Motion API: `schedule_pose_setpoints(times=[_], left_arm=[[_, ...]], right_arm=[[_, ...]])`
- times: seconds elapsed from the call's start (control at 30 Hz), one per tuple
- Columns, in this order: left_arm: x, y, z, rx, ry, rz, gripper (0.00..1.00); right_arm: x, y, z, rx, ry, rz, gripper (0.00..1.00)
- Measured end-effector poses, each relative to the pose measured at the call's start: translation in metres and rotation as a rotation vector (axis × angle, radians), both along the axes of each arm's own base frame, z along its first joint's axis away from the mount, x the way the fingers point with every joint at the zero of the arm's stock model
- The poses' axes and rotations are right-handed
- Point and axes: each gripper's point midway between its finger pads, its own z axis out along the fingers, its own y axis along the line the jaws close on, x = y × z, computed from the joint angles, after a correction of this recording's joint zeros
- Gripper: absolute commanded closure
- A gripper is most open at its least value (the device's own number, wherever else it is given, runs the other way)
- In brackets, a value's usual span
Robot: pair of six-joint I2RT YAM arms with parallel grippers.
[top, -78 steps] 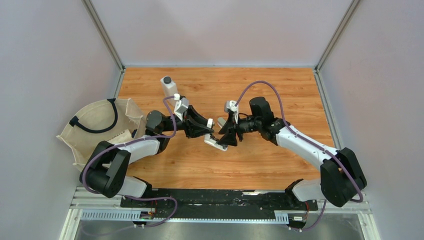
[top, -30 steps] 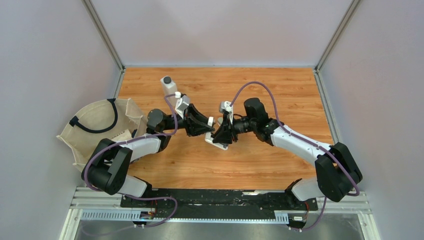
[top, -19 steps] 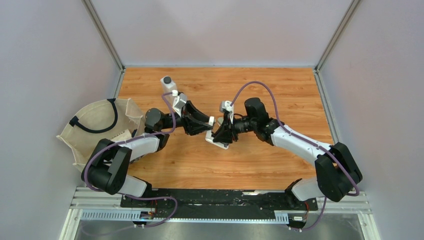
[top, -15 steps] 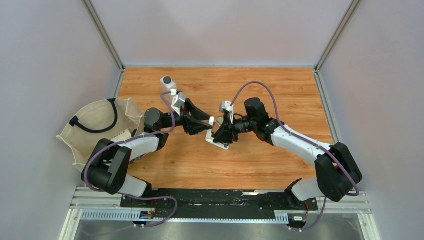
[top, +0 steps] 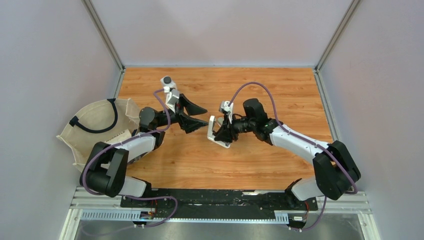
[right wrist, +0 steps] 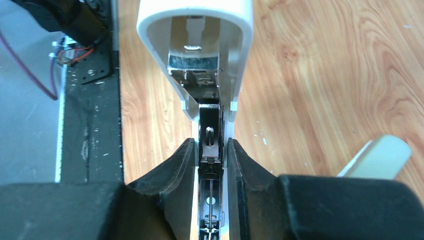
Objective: Load the staples into the stapler
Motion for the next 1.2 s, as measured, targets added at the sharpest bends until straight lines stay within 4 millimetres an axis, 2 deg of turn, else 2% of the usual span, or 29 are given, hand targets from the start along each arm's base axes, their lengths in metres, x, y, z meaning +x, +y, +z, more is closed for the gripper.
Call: schedule_pose_setpoints(times=[0.17, 0.27, 0.4, 0.57, 0.73, 0.9, 1.07, 1.2], left_arm=[[0.018, 0.032, 0.019, -0.017, -0.031, 0.113, 0.2], [0.028, 0.052, 0.028, -0.001, -0.039, 0.198, 0.2], [0.034, 0.077, 0.039, 0.076, -0.082, 0.341, 0.19], [0.033, 0.107, 0.063, 0.188, -0.133, 0.483, 0.18], [0.028, 0.139, 0.051, 0.324, -0.088, 0.63, 0.18], [0.012, 0.158, 0.029, 0.452, -0.041, 0.716, 0.18], [0.004, 0.171, 0.019, 0.526, -0.016, 0.765, 0.17], [0.003, 0.173, 0.014, 0.545, -0.001, 0.774, 0.17]], right_arm=[[0.015, -0.002, -0.018, -0.063, -0.01, -0.08, 0.9], [0.017, 0.0, -0.03, -0.118, -0.015, -0.118, 0.89], [0.013, 0.012, -0.046, -0.2, -0.021, -0.14, 0.89], [0.021, 0.03, -0.061, -0.279, -0.021, -0.186, 0.91], [0.041, 0.041, -0.074, -0.343, -0.017, -0.277, 0.92], [0.058, 0.048, -0.085, -0.398, -0.044, -0.382, 0.91], [0.058, 0.059, -0.093, -0.424, -0.041, -0.425, 0.91], [0.058, 0.06, -0.102, -0.447, -0.03, -0.465, 0.91]])
